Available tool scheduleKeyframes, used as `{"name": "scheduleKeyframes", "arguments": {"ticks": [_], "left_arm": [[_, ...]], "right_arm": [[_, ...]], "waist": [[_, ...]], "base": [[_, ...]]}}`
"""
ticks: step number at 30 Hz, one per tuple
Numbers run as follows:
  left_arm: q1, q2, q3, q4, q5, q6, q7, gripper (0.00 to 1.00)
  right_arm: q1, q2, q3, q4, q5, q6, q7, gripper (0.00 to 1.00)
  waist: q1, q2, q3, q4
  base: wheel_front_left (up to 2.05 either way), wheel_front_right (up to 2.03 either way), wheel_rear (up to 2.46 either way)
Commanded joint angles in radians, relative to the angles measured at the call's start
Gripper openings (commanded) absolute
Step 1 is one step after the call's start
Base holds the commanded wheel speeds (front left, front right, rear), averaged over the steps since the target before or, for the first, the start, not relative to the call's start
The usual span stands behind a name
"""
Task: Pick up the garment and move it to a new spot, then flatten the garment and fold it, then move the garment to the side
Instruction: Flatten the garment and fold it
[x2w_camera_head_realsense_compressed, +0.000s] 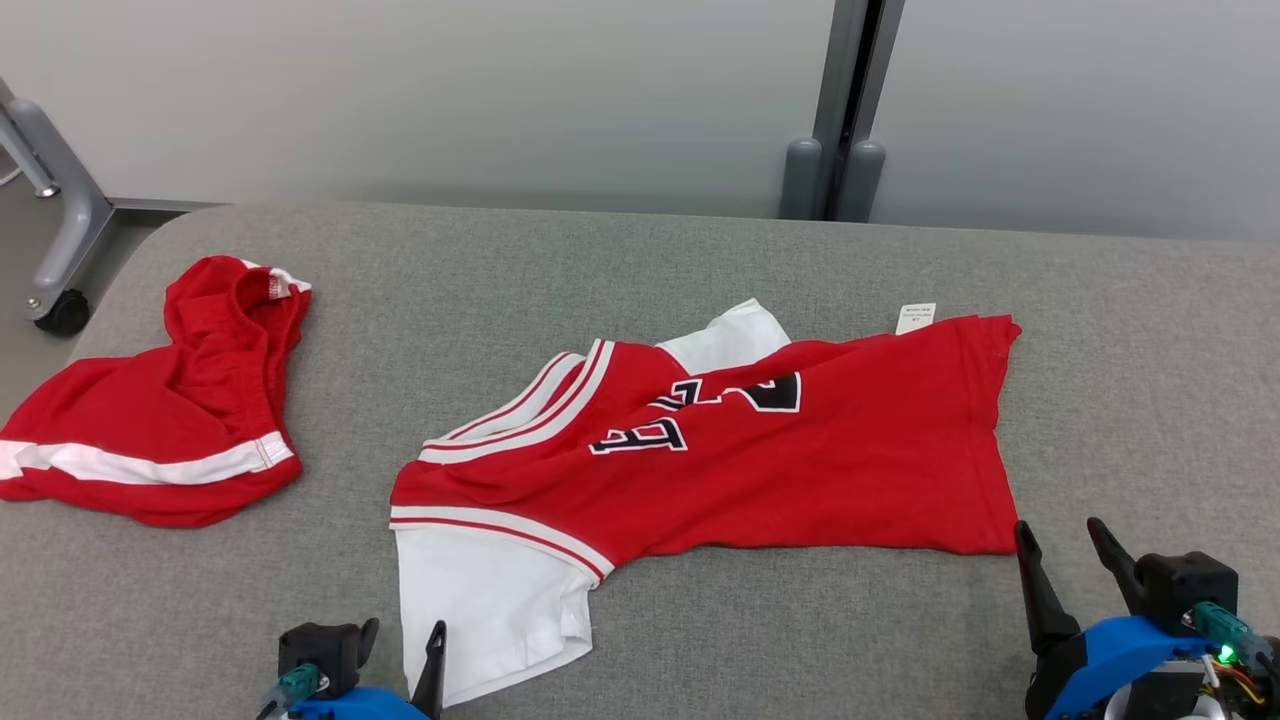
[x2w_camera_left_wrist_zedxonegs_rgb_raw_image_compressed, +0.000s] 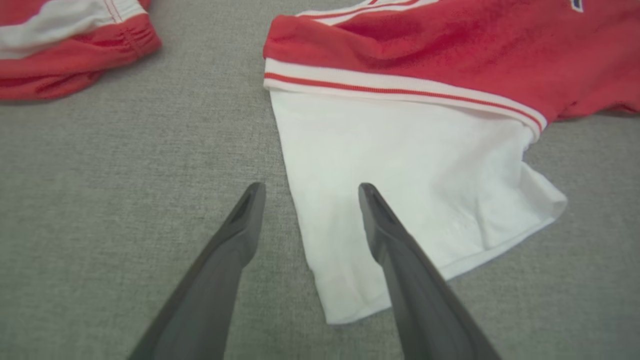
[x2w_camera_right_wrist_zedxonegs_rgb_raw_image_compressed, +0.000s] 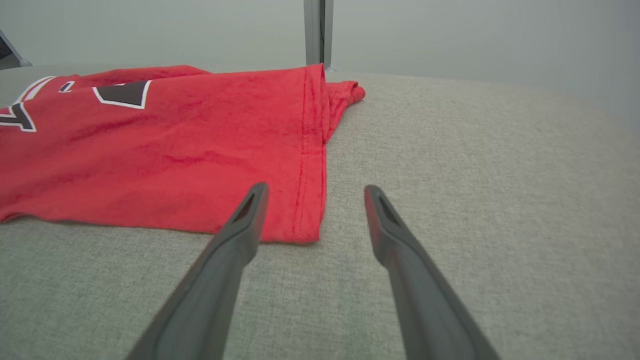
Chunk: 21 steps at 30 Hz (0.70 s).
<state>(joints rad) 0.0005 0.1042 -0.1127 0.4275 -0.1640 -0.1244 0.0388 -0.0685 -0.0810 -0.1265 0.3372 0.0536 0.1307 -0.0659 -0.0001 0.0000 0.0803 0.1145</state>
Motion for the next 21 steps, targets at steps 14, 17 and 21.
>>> {"name": "scheduleKeyframes", "arguments": {"ticks": [14, 17, 21], "left_arm": [[0.076, 0.047, -0.049, -0.166, -0.128, -0.006, 0.326, 1.00], [0.090, 0.048, -0.058, -0.190, -0.142, -0.005, 0.357, 1.00], [0.101, 0.046, -0.064, -0.202, -0.149, 0.002, 0.380, 0.41]], "right_arm": [[-0.031, -0.015, 0.001, 0.018, 0.013, 0.000, -0.008, 1.00], [-0.031, -0.016, 0.002, 0.024, 0.012, 0.000, -0.010, 1.00], [-0.035, -0.015, 0.003, 0.028, 0.012, 0.000, -0.012, 1.00]], "waist": [[0.0001, 0.0000, 0.021, -0.004], [0.0001, 0.0000, 0.023, -0.004], [0.0001, 0.0000, 0.023, -0.002]], "base": [[0.00, 0.00, 0.00], [0.00, 0.00, 0.00], [0.00, 0.00, 0.00]]}}
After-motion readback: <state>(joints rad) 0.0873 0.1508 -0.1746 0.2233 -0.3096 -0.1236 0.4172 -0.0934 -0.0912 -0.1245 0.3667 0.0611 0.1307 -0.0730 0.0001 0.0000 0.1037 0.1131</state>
